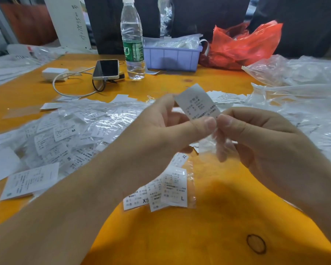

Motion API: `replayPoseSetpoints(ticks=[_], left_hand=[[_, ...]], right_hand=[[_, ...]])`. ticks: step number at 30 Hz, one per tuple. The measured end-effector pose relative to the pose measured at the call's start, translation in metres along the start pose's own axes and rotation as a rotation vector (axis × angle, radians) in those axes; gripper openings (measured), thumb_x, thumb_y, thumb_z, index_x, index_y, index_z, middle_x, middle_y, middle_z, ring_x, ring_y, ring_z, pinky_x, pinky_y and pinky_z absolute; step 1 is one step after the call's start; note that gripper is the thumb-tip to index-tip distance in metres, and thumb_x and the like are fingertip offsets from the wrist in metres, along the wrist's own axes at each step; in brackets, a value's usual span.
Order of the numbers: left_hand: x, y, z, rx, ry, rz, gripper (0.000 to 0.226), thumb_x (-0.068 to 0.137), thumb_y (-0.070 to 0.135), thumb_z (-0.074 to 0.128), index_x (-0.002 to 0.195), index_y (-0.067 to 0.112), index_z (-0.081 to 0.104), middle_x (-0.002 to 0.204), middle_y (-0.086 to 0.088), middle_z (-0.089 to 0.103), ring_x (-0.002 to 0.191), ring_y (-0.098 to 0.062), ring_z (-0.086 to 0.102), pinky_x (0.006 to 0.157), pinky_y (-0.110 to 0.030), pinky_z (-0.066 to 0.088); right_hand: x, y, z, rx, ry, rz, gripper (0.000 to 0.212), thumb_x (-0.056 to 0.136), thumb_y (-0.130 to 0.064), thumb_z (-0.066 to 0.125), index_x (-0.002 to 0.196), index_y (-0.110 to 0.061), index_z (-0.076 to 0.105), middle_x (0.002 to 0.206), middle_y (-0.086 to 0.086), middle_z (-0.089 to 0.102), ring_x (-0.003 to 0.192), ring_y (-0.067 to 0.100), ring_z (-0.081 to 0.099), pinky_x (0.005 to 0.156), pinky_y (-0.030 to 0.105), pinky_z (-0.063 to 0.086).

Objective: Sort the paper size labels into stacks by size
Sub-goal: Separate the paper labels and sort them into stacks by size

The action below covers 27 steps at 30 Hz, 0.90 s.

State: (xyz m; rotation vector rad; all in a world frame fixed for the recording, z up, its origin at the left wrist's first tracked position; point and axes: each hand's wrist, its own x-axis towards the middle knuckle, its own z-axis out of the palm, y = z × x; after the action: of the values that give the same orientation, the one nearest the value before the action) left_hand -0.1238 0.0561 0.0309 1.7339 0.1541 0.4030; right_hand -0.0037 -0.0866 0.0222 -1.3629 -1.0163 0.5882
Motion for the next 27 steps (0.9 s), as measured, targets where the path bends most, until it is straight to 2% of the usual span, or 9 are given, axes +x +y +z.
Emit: replayPoseSetpoints(ticks=[3,9,13,17,20,23,27], left_hand=[[0.0021,-0.0051,0.0016,-0.097,-0.028,-0.072,0.03,0.075,0.027,0.067,0.103,0.018,0.069,0.095,-0.006,0.074,0.086,-0.022,0.072,0.072,-0.031,0.06],[0.0022,-0.0073,-0.0003,-0.021,-0.017,-0.059,0.019,0.076,0.027,0.064,0.092,0.021,0.071,0.077,0.002,0.072,0.07,-0.011,0.068,0.062,-0.025,0.058],[0.0022,-0.0065,0.0017,0.088,-0.058,-0.021,0.015,0.078,0.025,0.06,0.087,0.021,0.072,0.071,0.003,0.071,0.062,-0.009,0.064,0.059,-0.021,0.053],[0.0008,-0.0066,0.0035,0.077,-0.108,-0.006,0.015,0.079,0.027,0.063,0.089,0.024,0.073,0.067,0.005,0.068,0.062,-0.009,0.061,0.059,-0.02,0.051],[0.0004,-0.0055,0.0018,0.015,-0.146,-0.028,0.022,0.078,0.027,0.066,0.098,0.024,0.074,0.075,0.002,0.07,0.064,-0.009,0.061,0.061,-0.022,0.052],[0.0007,-0.0054,0.0018,0.039,-0.193,-0.051,0.034,0.074,0.02,0.071,0.108,0.021,0.072,0.095,-0.006,0.073,0.076,-0.018,0.063,0.066,-0.028,0.052],[0.0016,-0.0067,0.0012,0.041,-0.185,-0.078,0.031,0.073,0.018,0.07,0.103,0.018,0.073,0.097,-0.006,0.074,0.079,-0.016,0.063,0.067,-0.027,0.053]], right_hand=[[0.0002,0.0003,0.0019,0.039,-0.014,0.029,0.028,0.076,-0.038,0.062,0.069,-0.012,0.07,0.075,0.009,0.061,0.062,0.023,0.048,0.054,0.025,0.044],[-0.0008,0.002,0.0022,-0.085,-0.021,0.035,0.03,0.081,-0.037,0.059,0.071,-0.011,0.069,0.073,0.009,0.062,0.061,0.015,0.052,0.056,0.024,0.045],[-0.0005,0.0008,0.0006,-0.168,0.026,0.006,0.026,0.082,-0.036,0.059,0.08,-0.012,0.069,0.086,0.025,0.064,0.068,0.026,0.056,0.06,0.034,0.045],[0.0002,-0.0024,-0.0021,-0.181,0.063,-0.039,0.021,0.08,-0.026,0.063,0.075,-0.007,0.069,0.082,0.027,0.065,0.068,0.042,0.055,0.054,0.03,0.046],[-0.0012,-0.0041,-0.0035,-0.21,0.118,-0.055,0.023,0.08,-0.031,0.069,0.072,-0.009,0.07,0.08,0.025,0.065,0.063,0.032,0.055,0.053,0.028,0.047],[-0.002,-0.0047,-0.0034,-0.246,0.146,-0.076,0.023,0.083,-0.034,0.069,0.072,-0.013,0.07,0.079,0.018,0.069,0.065,0.036,0.056,0.057,0.038,0.049],[-0.0027,-0.0056,-0.0034,-0.331,0.16,-0.106,0.02,0.084,-0.033,0.062,0.076,-0.017,0.069,0.078,0.004,0.074,0.057,0.016,0.052,0.055,0.04,0.048]])
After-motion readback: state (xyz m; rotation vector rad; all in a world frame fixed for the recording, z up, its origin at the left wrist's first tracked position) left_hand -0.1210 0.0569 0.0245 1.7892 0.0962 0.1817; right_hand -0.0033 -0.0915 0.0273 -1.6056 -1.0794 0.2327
